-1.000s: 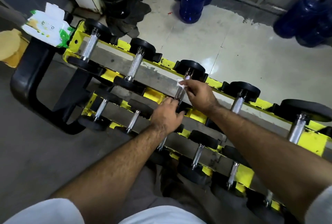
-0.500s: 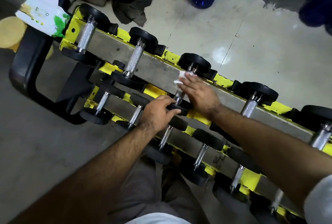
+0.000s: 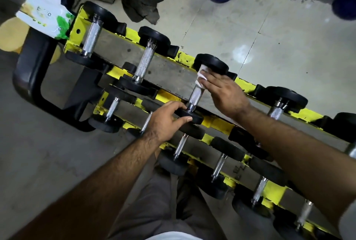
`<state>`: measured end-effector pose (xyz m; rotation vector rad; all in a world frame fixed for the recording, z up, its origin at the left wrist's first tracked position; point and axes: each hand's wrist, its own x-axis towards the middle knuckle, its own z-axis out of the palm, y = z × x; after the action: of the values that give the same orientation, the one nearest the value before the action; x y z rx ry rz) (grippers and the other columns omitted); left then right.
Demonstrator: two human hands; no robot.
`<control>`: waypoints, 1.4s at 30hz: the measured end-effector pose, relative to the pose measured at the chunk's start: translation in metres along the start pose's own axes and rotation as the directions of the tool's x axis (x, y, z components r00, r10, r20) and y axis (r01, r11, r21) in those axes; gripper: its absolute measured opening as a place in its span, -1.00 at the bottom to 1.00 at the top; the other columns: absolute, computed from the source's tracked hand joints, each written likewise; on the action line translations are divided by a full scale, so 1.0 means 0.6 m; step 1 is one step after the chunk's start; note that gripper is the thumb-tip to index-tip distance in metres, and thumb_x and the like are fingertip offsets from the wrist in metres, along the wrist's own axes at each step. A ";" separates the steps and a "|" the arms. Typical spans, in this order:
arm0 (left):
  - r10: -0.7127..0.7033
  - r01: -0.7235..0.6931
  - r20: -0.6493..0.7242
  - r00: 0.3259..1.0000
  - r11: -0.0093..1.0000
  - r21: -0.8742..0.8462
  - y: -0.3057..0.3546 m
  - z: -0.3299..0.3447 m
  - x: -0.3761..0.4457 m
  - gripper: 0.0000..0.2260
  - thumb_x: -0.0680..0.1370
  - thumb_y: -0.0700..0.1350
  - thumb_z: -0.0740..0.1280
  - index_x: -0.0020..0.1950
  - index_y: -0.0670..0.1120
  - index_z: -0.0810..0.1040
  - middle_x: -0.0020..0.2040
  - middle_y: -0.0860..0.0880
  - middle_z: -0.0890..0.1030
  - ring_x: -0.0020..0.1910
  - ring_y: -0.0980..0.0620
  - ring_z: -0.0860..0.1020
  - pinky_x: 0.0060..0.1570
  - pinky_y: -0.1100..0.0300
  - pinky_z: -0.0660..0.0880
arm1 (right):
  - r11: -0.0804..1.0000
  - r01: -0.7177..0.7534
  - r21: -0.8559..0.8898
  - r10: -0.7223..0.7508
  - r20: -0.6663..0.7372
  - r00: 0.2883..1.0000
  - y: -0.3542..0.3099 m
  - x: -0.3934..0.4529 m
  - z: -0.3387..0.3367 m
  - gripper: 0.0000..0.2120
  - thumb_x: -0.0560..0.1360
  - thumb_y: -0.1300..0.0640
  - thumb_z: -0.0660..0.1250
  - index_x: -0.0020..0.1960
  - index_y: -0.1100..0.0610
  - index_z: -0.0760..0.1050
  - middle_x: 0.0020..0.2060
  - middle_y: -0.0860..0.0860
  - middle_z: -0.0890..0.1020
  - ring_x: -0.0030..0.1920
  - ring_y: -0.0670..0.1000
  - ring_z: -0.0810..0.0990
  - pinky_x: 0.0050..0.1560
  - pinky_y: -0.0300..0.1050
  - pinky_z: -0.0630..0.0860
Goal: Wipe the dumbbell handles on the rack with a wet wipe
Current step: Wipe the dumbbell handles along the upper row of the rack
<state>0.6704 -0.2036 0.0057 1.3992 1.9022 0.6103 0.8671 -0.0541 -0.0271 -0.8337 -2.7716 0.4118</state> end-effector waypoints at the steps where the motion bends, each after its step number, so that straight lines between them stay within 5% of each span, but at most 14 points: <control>1: -0.002 0.002 -0.003 1.000 1.000 -0.010 -0.002 -0.001 0.001 -0.70 0.43 0.07 0.53 0.10 0.01 0.62 0.07 0.14 0.59 0.05 0.16 0.54 0.03 0.26 0.47 | 0.997 -0.075 0.018 0.075 -0.027 0.997 -0.010 0.001 0.002 -0.45 0.53 0.32 0.22 0.51 0.17 0.33 0.54 0.11 0.30 0.55 0.14 0.23 0.43 0.23 0.34; 3: -0.004 0.004 -0.004 1.000 1.000 -0.031 -0.004 -0.001 0.003 -0.70 0.42 0.06 0.54 0.08 0.01 0.63 0.06 0.14 0.60 0.06 0.15 0.55 0.10 0.18 0.51 | 0.994 -0.088 0.066 0.089 -0.002 0.996 -0.052 -0.012 0.024 -0.46 0.55 0.23 0.17 0.53 0.20 0.29 0.55 0.15 0.27 0.57 0.18 0.16 0.51 0.24 0.23; 7: -0.004 0.004 0.001 1.000 0.999 -0.052 -0.007 0.000 0.003 -0.70 0.40 0.08 0.55 0.07 0.03 0.63 0.05 0.15 0.61 0.07 0.14 0.57 0.11 0.10 0.54 | 0.978 0.190 0.083 -0.198 0.108 0.974 -0.034 -0.030 0.030 -0.53 0.59 0.16 0.20 0.49 0.14 0.36 0.51 0.09 0.34 0.56 0.16 0.20 0.51 0.25 0.22; 11: -0.025 0.024 -0.010 1.000 0.998 -0.060 -0.006 -0.001 0.005 -0.69 0.39 0.10 0.55 0.07 0.05 0.63 0.06 0.16 0.61 0.07 0.15 0.57 0.12 0.09 0.54 | 0.992 -0.072 0.106 0.072 0.005 0.997 -0.021 0.004 0.007 -0.50 0.57 0.31 0.19 0.50 0.12 0.36 0.51 0.07 0.35 0.56 0.14 0.21 0.45 0.26 0.29; 16: -0.033 0.030 -0.023 0.999 0.993 -0.118 -0.010 0.001 0.006 -0.66 0.34 0.11 0.55 0.05 0.01 0.65 0.02 0.11 0.64 0.05 0.13 0.59 0.12 0.08 0.54 | 0.965 0.245 0.091 -0.255 0.122 0.959 -0.041 -0.016 0.018 -0.56 0.56 0.17 0.11 0.38 0.12 0.52 0.41 0.08 0.49 0.49 0.17 0.36 0.46 0.26 0.30; 20: -0.046 0.040 -0.037 0.998 0.987 -0.154 -0.018 0.009 0.005 -0.63 0.32 0.19 0.51 0.04 0.06 0.63 0.03 0.14 0.63 0.06 0.14 0.58 0.11 0.07 0.55 | 0.995 -0.032 0.096 0.032 0.000 0.999 -0.029 0.007 0.007 -0.56 0.56 0.30 0.17 0.43 0.14 0.46 0.43 0.09 0.47 0.51 0.18 0.32 0.41 0.26 0.36; 25: -0.093 0.079 -0.065 0.993 0.978 -0.193 -0.018 0.016 -0.001 -0.67 0.33 0.08 0.59 0.03 0.09 0.60 0.06 0.11 0.61 0.06 0.19 0.56 0.10 0.19 0.54 | 0.959 0.274 0.071 -0.282 0.135 0.950 -0.034 -0.028 0.027 -0.59 0.62 0.12 0.13 0.43 0.13 0.45 0.43 0.07 0.46 0.50 0.15 0.33 0.47 0.23 0.29; 29: -0.118 0.091 -0.114 0.986 0.971 -0.223 -0.008 0.022 -0.007 -0.66 0.35 -0.02 0.61 0.06 0.02 0.62 0.08 0.09 0.59 0.07 0.14 0.56 0.08 0.27 0.50 | 0.996 0.084 -0.001 -0.084 0.073 0.994 -0.032 -0.007 0.015 -0.57 0.62 0.12 0.14 0.49 0.08 0.39 0.45 0.04 0.44 0.51 0.11 0.32 0.50 0.17 0.27; 33: -0.094 0.070 -0.128 0.987 0.980 -0.184 0.002 0.028 -0.015 -0.68 0.36 0.03 0.58 0.04 0.07 0.59 0.06 0.13 0.57 0.02 0.14 0.56 0.07 0.11 0.55 | 0.933 0.359 0.019 -0.356 0.192 0.915 -0.054 -0.012 0.017 -0.54 0.51 0.15 0.41 0.39 0.10 0.50 0.35 0.07 0.56 0.40 0.14 0.48 0.46 0.10 0.25; 35: -0.089 0.063 -0.145 0.985 0.983 -0.172 0.012 0.036 -0.023 -0.67 0.38 0.04 0.57 0.06 0.05 0.58 0.07 0.17 0.55 -0.01 0.11 0.56 0.03 0.09 0.55 | 0.933 0.358 -0.031 -0.342 0.230 0.911 -0.038 0.005 -0.004 -0.51 0.45 0.20 0.48 0.37 0.07 0.53 0.34 0.04 0.56 0.39 0.11 0.49 0.42 0.12 0.32; 39: -0.070 0.045 -0.169 0.983 0.988 -0.149 0.025 0.046 -0.033 -0.67 0.40 0.05 0.54 0.10 0.02 0.57 0.08 0.21 0.52 -0.04 0.07 0.57 0.00 0.14 0.54 | 0.986 0.146 -0.086 -0.122 0.240 0.963 -0.057 -0.009 -0.007 -0.50 0.56 0.15 0.36 0.48 0.05 0.38 0.46 0.03 0.43 0.51 0.12 0.31 0.50 0.13 0.22; 42: -0.036 0.021 -0.168 0.985 0.996 -0.092 0.031 0.049 -0.034 -0.68 0.42 0.09 0.51 0.10 0.05 0.56 0.13 0.17 0.54 -0.05 0.12 0.56 -0.10 0.21 0.49 | 0.961 0.277 -0.011 -0.260 0.310 0.914 -0.066 -0.032 0.005 -0.52 0.60 0.02 0.25 0.49 0.09 0.38 0.44 0.07 0.45 0.48 0.15 0.36 0.50 0.12 0.21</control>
<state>0.7080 -0.2179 0.0046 1.2959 1.9976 0.8135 0.8621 -0.0971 -0.0191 -0.4130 -3.1386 0.4480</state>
